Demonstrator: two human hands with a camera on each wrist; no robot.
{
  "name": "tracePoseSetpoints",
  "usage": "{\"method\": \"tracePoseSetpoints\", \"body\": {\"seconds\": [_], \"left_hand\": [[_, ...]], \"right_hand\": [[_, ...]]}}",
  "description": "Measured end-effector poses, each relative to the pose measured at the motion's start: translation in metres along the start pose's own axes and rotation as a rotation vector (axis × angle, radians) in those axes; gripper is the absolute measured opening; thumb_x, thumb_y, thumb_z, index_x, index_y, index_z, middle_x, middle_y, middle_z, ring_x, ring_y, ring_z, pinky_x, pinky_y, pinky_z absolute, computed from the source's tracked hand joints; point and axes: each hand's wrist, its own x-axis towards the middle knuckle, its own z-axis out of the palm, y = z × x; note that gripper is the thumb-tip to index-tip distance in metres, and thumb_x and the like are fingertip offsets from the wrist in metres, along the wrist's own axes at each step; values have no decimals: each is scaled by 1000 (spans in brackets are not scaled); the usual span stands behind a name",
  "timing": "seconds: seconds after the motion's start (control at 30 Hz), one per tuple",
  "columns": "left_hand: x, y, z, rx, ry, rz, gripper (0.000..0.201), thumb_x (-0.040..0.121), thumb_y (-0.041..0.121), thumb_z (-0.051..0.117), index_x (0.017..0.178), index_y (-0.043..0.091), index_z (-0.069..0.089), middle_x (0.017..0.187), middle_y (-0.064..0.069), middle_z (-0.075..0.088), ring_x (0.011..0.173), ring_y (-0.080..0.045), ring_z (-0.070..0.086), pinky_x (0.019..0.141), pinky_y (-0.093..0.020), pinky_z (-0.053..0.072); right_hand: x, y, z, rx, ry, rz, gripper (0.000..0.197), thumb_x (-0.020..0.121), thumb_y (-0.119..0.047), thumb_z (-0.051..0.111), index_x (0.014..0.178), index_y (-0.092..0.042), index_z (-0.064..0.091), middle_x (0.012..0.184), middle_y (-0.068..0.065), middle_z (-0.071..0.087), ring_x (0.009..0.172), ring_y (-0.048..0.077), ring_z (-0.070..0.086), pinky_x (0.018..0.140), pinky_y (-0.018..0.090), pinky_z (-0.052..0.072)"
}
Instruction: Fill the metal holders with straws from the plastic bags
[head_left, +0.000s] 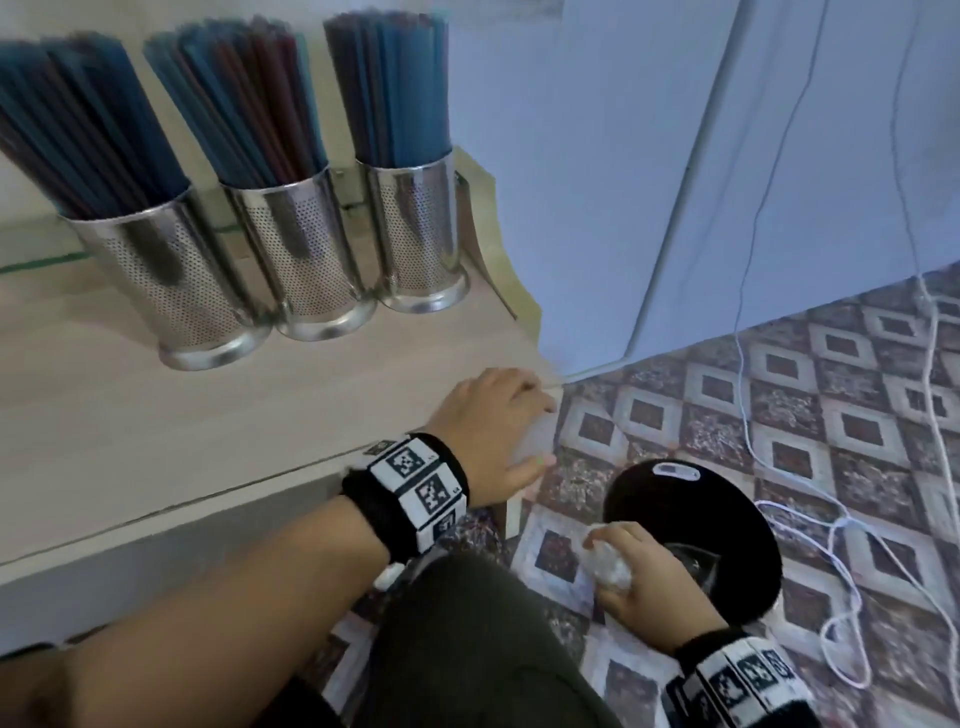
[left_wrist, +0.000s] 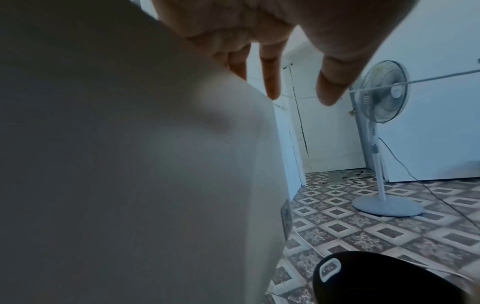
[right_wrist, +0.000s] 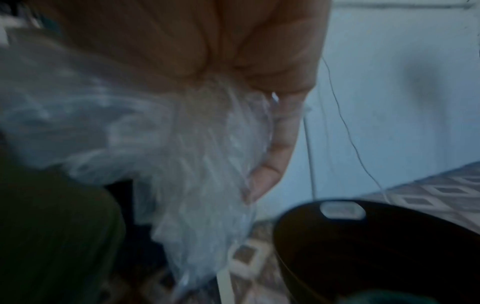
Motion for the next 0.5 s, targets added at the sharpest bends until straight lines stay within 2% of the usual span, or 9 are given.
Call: {"method": "tracePoseSetpoints", "body": {"seconds": [0.07,0.13,0.2,0.3,0.37,0.43,0.5], "left_hand": [[23,8,12,-22,59,-4,58,90,43,58,139,14,47,146,-13,39,135,-30,35,110,-43,30],[44,14,24,26,65,-36,58,91,42,55,140,12,45,146,-14,41,136,-31,35,111,-45,29],[54,16,34,217,33,-42,52,93,43,47,135,12,48,138,-12,47,133,-31,37,110,-44,29],[54,15,45,341,86,2,38,90,32,45,114,6,59,118,-15,57,123,-35,45,101,-46,38],[54,17,51,335,143,21,31,86,26,46,101,3,60,106,-18,59,113,-38,51,94,-49,42],[56,19,55,343,190,1,28,85,23,46,94,1,60,100,-20,59,107,-40,54,91,-50,45],[58,21,58,346,222,-21,27,86,22,47,91,-1,61,99,-22,60,107,-40,56,90,-50,46]], "right_hand": [[-15,41,24,-151,-206,197,50,87,-39,62,133,-35,45,133,-5,47,119,19,53,95,28,43],[-31,69,45,-163,-291,324,57,88,-38,61,139,-31,39,137,1,46,119,23,53,96,32,44],[-46,89,63,-136,-312,387,62,88,-40,61,142,-29,34,141,3,44,121,26,53,98,36,45],[-52,111,75,-67,-254,392,66,87,-41,65,143,-25,33,145,4,43,124,27,53,100,39,45],[-42,122,67,-34,-66,315,60,85,-32,72,137,-20,44,138,8,48,123,30,52,100,40,44],[-24,131,51,-84,306,170,59,76,-21,82,126,-15,52,130,18,55,117,40,55,98,48,48],[-5,138,33,-172,693,91,62,69,-13,85,121,-14,51,130,26,54,114,44,52,96,50,48]]}}
